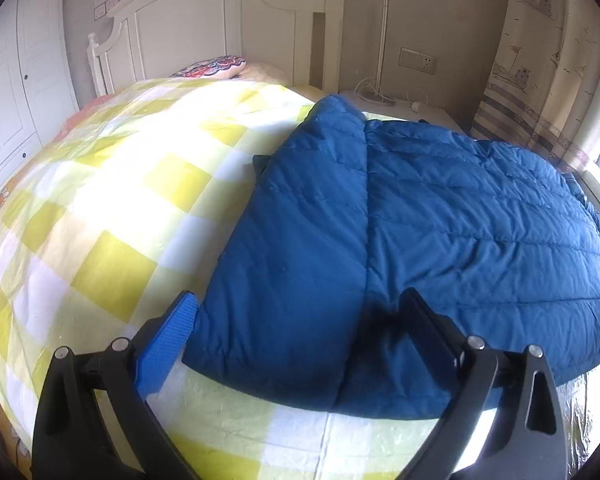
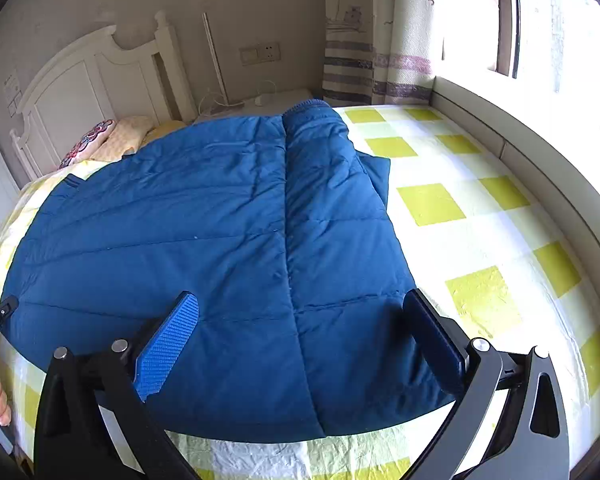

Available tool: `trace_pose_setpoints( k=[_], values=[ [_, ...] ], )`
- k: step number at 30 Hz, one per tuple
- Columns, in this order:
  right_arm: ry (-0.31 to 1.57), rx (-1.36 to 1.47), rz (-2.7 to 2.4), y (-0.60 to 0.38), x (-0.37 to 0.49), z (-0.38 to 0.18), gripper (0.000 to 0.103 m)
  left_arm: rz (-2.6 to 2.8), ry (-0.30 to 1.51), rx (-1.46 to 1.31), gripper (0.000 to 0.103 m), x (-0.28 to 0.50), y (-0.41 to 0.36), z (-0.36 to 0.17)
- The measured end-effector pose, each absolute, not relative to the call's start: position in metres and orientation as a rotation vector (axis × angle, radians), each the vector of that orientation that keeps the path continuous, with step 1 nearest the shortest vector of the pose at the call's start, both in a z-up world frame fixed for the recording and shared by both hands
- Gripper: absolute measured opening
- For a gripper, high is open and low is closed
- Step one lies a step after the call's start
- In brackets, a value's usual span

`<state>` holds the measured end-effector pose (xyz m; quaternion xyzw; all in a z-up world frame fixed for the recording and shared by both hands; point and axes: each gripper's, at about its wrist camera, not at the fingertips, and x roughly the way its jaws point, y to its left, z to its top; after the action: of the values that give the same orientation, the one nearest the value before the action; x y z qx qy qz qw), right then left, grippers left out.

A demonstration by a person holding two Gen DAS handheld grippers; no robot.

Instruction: Fold large clothes

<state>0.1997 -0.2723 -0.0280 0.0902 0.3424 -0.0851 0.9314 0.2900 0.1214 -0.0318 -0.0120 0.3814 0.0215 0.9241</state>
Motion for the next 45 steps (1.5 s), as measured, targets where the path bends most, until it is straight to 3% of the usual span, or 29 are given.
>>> trace_pose_setpoints(
  k=[8,14,20,25,34,42,45],
  values=[
    [0.749,-0.121,-0.053,-0.17,0.205,-0.052,0.099,-0.063,0.737,0.203,0.101,0.268,0.038,-0.046],
    [0.775,0.002,-0.111,-0.224,0.195,-0.046,0.098,-0.054,0.761,0.168,0.101,0.275,0.062,-0.053],
    [0.771,0.313,-0.21,-0.3,0.138,-0.053,0.098,-0.045,0.77,0.161,0.101,0.276,0.068,-0.054],
    [0.817,0.531,-0.062,-0.304,0.116,-0.069,0.098,-0.049,0.777,0.151,0.101,0.277,0.07,-0.054],
    [0.798,0.585,-0.095,-0.291,0.172,-0.075,0.099,-0.056,0.795,0.17,0.101,0.279,0.067,-0.057],
    [0.604,0.786,-0.253,-0.314,0.235,-0.078,0.099,-0.071,0.806,0.214,0.101,0.28,0.06,-0.06],
    [0.549,0.839,-0.151,-0.321,0.236,-0.086,0.062,-0.066,0.8,0.231,0.101,0.28,0.056,-0.06]
  ],
)
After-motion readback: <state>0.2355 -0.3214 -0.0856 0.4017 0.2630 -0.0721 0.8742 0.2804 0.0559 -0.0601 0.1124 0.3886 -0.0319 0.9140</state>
